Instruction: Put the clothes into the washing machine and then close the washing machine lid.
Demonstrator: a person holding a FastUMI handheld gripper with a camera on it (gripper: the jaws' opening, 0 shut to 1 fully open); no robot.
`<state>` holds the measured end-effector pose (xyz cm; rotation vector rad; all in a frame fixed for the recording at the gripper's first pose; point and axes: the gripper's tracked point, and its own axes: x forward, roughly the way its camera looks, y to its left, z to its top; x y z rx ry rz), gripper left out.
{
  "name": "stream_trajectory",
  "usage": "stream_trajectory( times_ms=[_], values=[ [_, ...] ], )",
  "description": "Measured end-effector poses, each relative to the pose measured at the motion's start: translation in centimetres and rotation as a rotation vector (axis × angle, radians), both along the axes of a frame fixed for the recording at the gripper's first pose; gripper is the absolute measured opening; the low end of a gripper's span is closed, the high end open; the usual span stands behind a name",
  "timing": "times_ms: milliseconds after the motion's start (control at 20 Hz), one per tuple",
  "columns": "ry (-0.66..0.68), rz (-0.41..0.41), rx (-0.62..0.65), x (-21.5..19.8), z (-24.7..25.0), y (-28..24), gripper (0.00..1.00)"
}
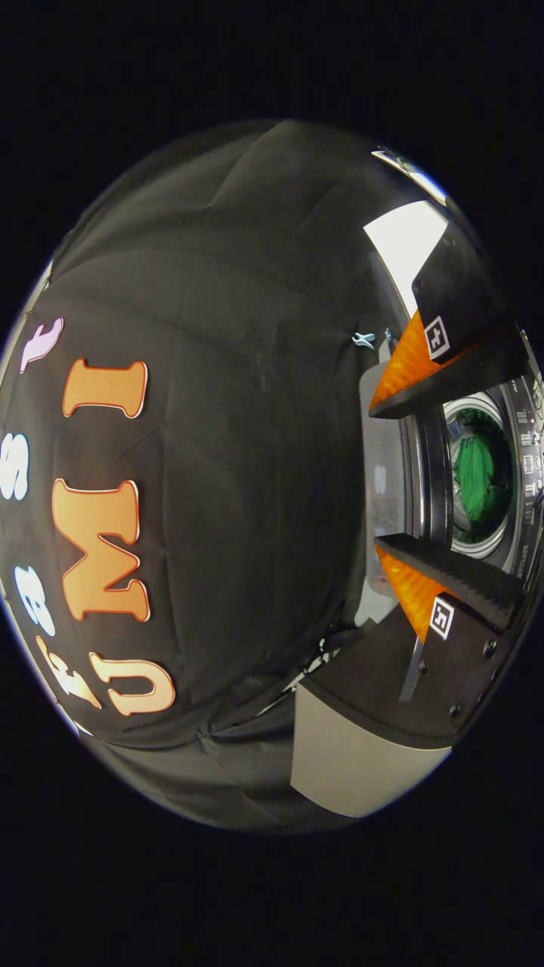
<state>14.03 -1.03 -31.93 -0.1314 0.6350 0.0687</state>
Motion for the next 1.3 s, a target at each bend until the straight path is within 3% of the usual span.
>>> stream_trajectory(
  times_ms=[300, 1300],
  values=[
    [0.158, -0.041, 0.034, -6.2, -6.4, -1.2, 0.98],
    [0.035, -0.119, 0.021, -4.2, 0.9, -4.8, 0.98]
  ],
)
